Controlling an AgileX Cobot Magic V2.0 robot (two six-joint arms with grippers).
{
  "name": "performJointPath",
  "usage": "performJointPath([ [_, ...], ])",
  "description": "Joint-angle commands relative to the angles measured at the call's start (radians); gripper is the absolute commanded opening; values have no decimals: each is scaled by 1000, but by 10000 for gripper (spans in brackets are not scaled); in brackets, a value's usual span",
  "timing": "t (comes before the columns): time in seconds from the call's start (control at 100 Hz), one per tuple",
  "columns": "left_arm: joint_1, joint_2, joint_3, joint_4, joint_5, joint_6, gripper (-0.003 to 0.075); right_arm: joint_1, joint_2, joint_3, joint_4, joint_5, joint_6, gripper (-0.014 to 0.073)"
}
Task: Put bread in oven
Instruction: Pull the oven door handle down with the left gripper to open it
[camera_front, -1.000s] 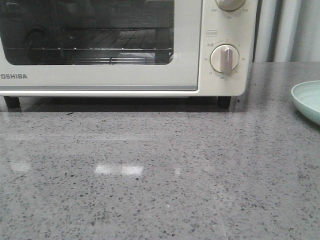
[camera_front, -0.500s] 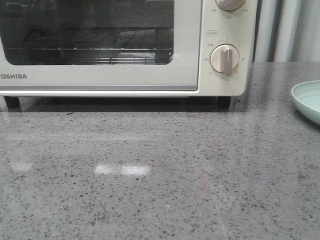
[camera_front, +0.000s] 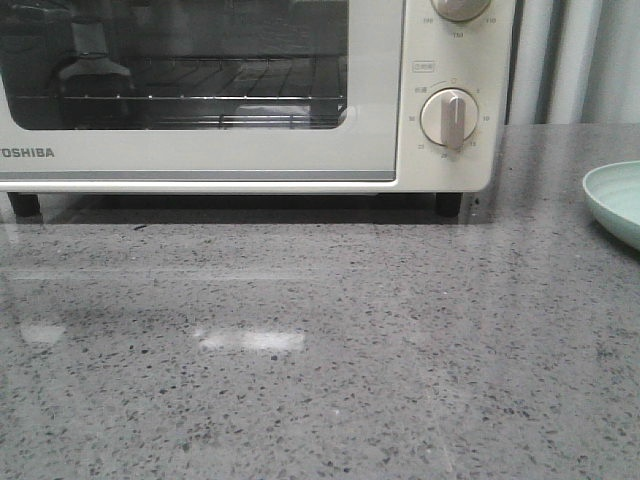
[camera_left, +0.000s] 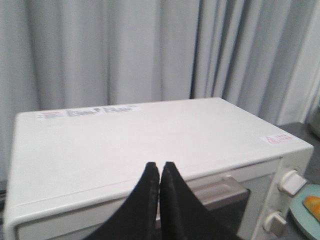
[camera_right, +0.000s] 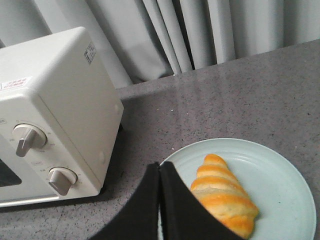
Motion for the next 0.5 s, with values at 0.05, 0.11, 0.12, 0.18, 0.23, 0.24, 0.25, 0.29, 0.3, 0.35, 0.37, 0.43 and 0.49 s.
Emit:
performJointPath([
  [0.05, -47, 49, -91, -31, 34, 0, -21, -1, 80, -172, -2, 51, -46, -69],
  [0.11, -47, 64, -115, -45, 82, 0, -21, -1, 115, -236, -2, 94, -71, -69],
  [0.12, -47, 68, -120, -45, 86, 0, -21, -1, 119, -253, -2, 99, -76, -69],
  [0.18, -47, 78, -142, -48, 110, 0, -21, -1, 156, -321, -2, 136, -103, -69],
  [0.23, -47, 87, -162, -54, 122, 0, -21, -1, 186, -387, -2, 157, -120, -69],
  [0.24, -47, 90, -164, -54, 124, 0, -21, -1, 194, -395, -2, 159, -124, -69],
  [0.25, -47, 90, -166, -59, 124, 0, -21, -1, 198, -403, -2, 164, -127, -69],
  [0.29, -47, 101, -175, -66, 124, 0, -21, -1, 225, -450, -2, 175, -132, -69],
  [0.3, -47, 104, -180, -67, 124, 0, -21, -1, 229, -465, -2, 177, -132, -69],
  [0.35, -47, 115, -185, -69, 122, 0, -21, -1, 263, -514, -2, 186, -138, -69],
  [0.37, -47, 121, -187, -69, 119, 0, -21, -1, 271, -534, -2, 188, -138, -69],
  [0.43, -47, 139, -194, -80, 123, 0, -21, -1, 309, -582, -2, 193, -138, -69],
  [0.49, -47, 164, -200, -109, 126, 0, -21, -1, 340, -628, -2, 201, -145, -69],
])
